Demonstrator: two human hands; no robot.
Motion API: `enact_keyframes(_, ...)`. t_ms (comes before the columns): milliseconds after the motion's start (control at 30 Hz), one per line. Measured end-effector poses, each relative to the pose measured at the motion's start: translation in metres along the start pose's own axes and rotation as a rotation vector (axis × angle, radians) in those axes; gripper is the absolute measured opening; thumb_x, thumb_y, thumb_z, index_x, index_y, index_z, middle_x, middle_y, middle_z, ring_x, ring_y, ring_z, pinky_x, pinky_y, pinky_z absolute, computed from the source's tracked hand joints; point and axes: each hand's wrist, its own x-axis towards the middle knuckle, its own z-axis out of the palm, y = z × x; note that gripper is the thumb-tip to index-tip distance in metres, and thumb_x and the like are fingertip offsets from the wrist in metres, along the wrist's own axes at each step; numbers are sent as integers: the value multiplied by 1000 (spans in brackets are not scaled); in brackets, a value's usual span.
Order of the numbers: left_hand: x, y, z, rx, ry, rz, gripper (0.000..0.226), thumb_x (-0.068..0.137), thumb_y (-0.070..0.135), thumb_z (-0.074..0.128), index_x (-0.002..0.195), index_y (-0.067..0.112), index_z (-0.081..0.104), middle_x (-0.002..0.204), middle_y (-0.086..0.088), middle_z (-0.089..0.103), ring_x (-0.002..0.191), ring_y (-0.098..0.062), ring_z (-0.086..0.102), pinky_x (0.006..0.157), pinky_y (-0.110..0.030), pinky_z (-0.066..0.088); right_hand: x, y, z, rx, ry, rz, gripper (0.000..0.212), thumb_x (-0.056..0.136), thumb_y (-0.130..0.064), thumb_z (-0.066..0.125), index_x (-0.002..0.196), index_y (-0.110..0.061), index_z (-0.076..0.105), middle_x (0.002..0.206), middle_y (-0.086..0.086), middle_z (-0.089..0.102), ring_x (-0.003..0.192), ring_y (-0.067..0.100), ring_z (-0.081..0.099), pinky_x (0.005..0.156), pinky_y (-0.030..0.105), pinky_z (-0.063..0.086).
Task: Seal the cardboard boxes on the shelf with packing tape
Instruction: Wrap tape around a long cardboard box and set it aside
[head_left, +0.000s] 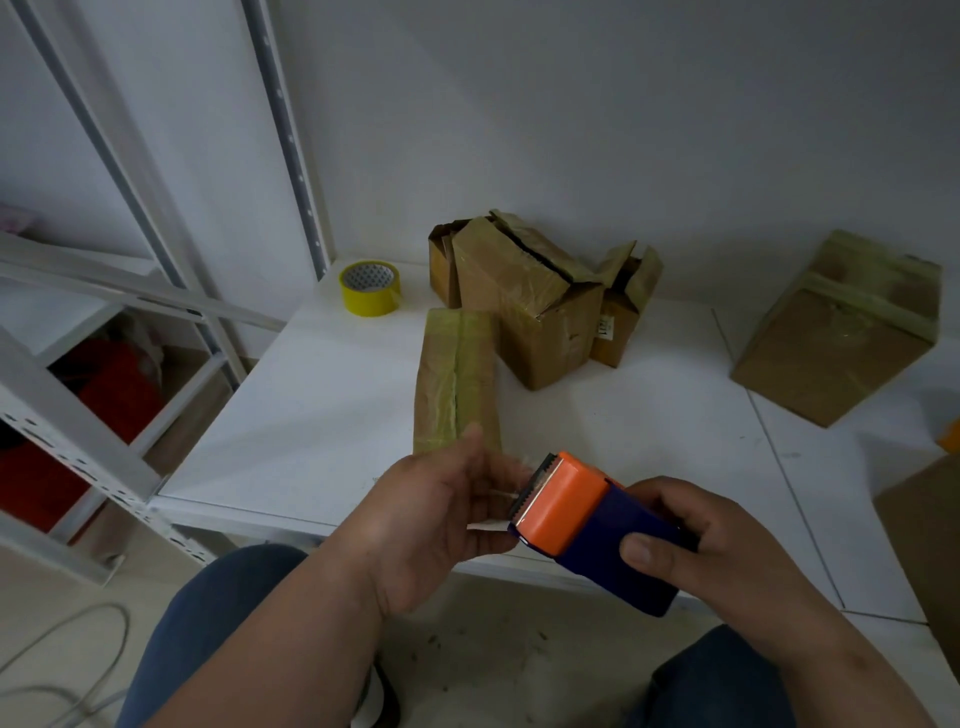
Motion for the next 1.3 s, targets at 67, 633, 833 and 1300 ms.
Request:
enact_keyframes(67, 0, 1, -6, 75, -21, 11, 62, 87, 63, 45, 88, 8, 75, 93, -12, 72, 86, -23, 65, 87, -44, 52, 1, -1, -1, -8, 2, -5, 41, 55, -64, 69, 89, -41, 67, 88, -3, 72, 76, 10, 68, 63, 20, 52)
enact_keyframes(633, -7, 16, 8, 908, 245, 359, 34, 95, 23, 58, 69, 44, 65, 68, 23, 65, 71, 1, 64, 61, -9, 49, 9, -15, -10, -391, -166, -135, 51, 75, -72, 55, 107, -33, 63, 94, -10, 71, 81, 6, 68, 69, 32, 57)
enact_keyframes(833, -9, 18, 10, 783, 290, 355, 23, 93, 23, 62, 74, 32, 69, 75, 9, 68, 66, -9, 68, 48, -7, 42, 10, -9, -24, -283, -126, -90, 44, 71, -75, 54, 100, -43, 64, 91, -13, 72, 79, 5, 69, 64, 19, 54)
enact_keyframes(1300, -7, 50, -61, 434, 437, 247, 17, 93, 3, 59, 86, 5, 74, 71, -8, 64, 69, -16, 55, 54, -24, 57, 38, -4, -66, -554, -137, 54, 41, 68, -65, 56, 87, -32, 68, 75, -13, 70, 67, 3, 65, 57, 14, 45)
